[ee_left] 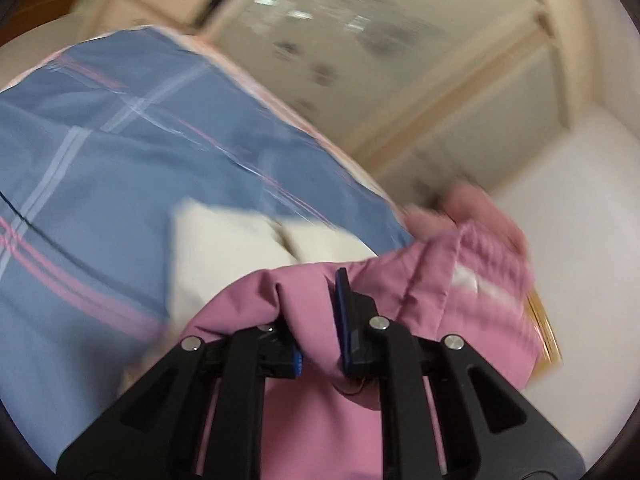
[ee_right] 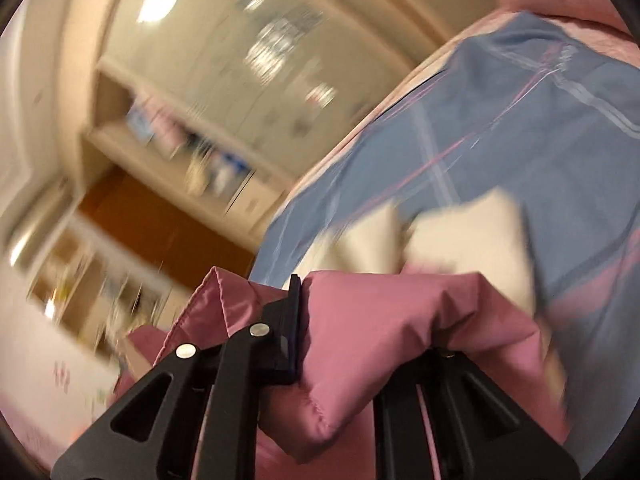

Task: Fold large clothes

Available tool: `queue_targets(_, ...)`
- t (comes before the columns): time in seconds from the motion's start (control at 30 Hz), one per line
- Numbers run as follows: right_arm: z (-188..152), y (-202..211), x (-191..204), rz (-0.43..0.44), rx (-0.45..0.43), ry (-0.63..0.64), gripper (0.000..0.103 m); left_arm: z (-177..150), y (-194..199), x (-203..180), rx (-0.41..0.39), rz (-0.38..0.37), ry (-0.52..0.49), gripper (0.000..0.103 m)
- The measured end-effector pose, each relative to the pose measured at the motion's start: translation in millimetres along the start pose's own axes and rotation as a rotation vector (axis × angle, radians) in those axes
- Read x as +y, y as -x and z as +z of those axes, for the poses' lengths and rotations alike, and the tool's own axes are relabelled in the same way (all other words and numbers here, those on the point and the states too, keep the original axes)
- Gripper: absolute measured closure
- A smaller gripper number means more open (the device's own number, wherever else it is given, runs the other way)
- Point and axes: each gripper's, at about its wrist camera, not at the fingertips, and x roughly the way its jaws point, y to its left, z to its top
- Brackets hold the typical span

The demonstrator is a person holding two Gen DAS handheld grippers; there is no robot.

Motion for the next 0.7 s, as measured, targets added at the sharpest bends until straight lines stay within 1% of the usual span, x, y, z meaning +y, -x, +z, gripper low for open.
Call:
queue_targets(0.03, 11, -11, -14, -0.024, -0.014, -0.036, 0.089, 15, -17, 15, -0.001, 0.045, 0.036, 0.09)
queue_targets(0.1, 28, -34, -48, -0.045, -0.009, -0.12, 0.088, 31, -42, 45, 0.012, 0.1, 0.103, 0.089)
queue_targets(0.13, 32, -44, -62, -0.074, 0.007, -0.138, 0.087, 37, -60, 67, 0.047, 0.13, 0.157, 0.087)
queue_targets(0.17, 35, -58, -79, -0.115, 0.033, -0.156, 0.087, 40, -75, 85, 0.084, 0.128, 0.218, 0.087)
queue_targets(0.2, 34, -71, -94, -0.117, 0.064, -0.18, 0.087, 42, -88, 97, 0.107, 0.097, 0.274, 0.085)
queue_targets(0.23, 31, -79, -105, -0.101, 0.097, -0.209, 0.087, 40, -95, 118, 0.122, 0.011, 0.368, 0.084)
queue_targets(0.27, 29, -89, -121, -0.069, 0.145, -0.253, 0.087, 38, -98, 133, 0.12, -0.076, 0.436, 0.082)
queue_targets(0.33, 27, -94, -141, -0.016, 0.186, -0.295, 0.087, 34, -97, 153, 0.094, -0.226, 0.518, 0.074)
queue_targets(0.37, 25, -94, -150, 0.027, 0.192, -0.319, 0.087, 32, -95, 158, 0.084, -0.266, 0.535, 0.073)
queue_targets(0.4, 24, -92, -155, 0.056, 0.194, -0.338, 0.087, 32, -93, 160, 0.078, -0.29, 0.537, 0.073)
queue_targets(0.43, 23, -90, -158, 0.074, 0.197, -0.351, 0.087, 30, -93, 159, 0.075, -0.298, 0.531, 0.072)
queue_targets(0.5, 25, -84, -154, 0.085, 0.195, -0.345, 0.087, 33, -83, 152, 0.046, -0.32, 0.511, 0.068)
queue_targets(0.53, 27, -80, -151, 0.088, 0.19, -0.331, 0.087, 35, -77, 148, 0.032, -0.332, 0.504, 0.064)
queue_targets(0.57, 31, -77, -147, 0.09, 0.187, -0.324, 0.087, 36, -71, 145, 0.016, -0.348, 0.497, 0.063)
queue_targets(0.6, 34, -70, -144, 0.096, 0.184, -0.321, 0.087, 38, -65, 140, 0.004, -0.364, 0.493, 0.055)
queue_targets(0.63, 35, -66, -140, 0.099, 0.182, -0.32, 0.087, 39, -60, 135, -0.007, -0.366, 0.482, 0.038)
queue_targets(0.67, 36, -62, -138, 0.095, 0.185, -0.318, 0.086, 39, -51, 130, -0.036, -0.337, 0.462, 0.025)
queue_targets(0.7, 36, -59, -135, 0.078, 0.191, -0.307, 0.086, 38, -39, 127, -0.094, -0.271, 0.436, 0.005)
